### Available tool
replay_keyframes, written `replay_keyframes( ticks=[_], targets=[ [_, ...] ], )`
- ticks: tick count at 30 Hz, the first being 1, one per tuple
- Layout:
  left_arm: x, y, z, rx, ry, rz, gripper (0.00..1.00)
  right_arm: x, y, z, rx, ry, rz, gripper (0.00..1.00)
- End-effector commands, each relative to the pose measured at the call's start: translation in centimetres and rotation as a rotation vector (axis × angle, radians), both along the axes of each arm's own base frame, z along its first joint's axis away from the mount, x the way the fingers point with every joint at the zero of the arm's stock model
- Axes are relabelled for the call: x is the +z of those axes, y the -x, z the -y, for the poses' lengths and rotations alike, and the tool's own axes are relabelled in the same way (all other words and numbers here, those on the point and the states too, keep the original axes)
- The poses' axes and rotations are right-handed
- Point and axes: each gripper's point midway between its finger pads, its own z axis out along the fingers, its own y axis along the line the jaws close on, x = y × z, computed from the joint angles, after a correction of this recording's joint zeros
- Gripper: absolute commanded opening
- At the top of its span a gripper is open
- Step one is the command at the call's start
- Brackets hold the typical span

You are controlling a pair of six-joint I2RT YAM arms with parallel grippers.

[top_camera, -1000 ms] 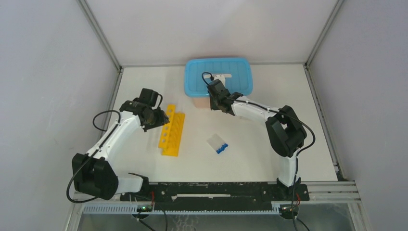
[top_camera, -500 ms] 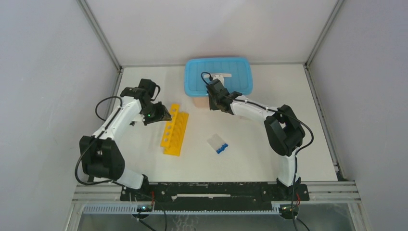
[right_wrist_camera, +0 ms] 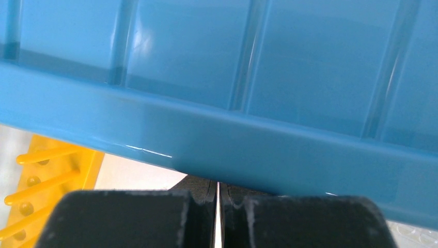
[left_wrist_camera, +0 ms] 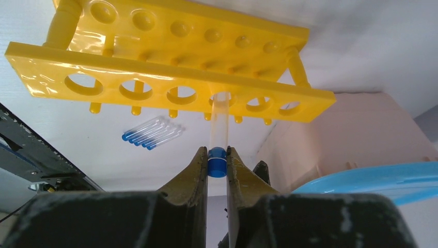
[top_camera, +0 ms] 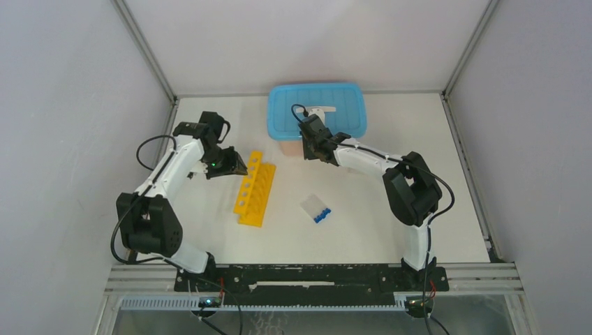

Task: Organize the chemistry lab equipment
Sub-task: Insert the test tube into the slot of the test tube rack.

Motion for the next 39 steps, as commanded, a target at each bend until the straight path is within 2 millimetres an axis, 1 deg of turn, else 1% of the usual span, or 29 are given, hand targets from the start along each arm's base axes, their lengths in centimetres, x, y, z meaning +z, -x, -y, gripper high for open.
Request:
replay_keyframes(
  ticks=[1,8,22,32,39],
  targets=[
    [0.0,0.1,-0.6,-0.009,-0.027,0.025,0.0,1.2,-1.3,-1.2,-0.005,-0.042,0.04,0.05],
    [-1.0,0.4,-1.3,-0.022,-0.071,0.033,0.0,1.1,-1.4,-1.4,-0.006,-0.042,0.039,0.05],
    [-1.9,-0.7,-1.6,-0.044,-0.119,0.134,0.01,0.8,-1.2,-1.6,-0.003,-0.039,0.031,0.05],
    [-2.5,-0.9,-1.2,-0.067,-0.119,0.139,0.02,0.6,-1.2,-1.6,-0.001,-0.04,0.029,0.05],
    [-2.9,-0.7,-0.7,-0.077,-0.105,0.124,0.03,0.6,-1.2,-1.4,-0.004,-0.039,0.028,0.05]
  ],
)
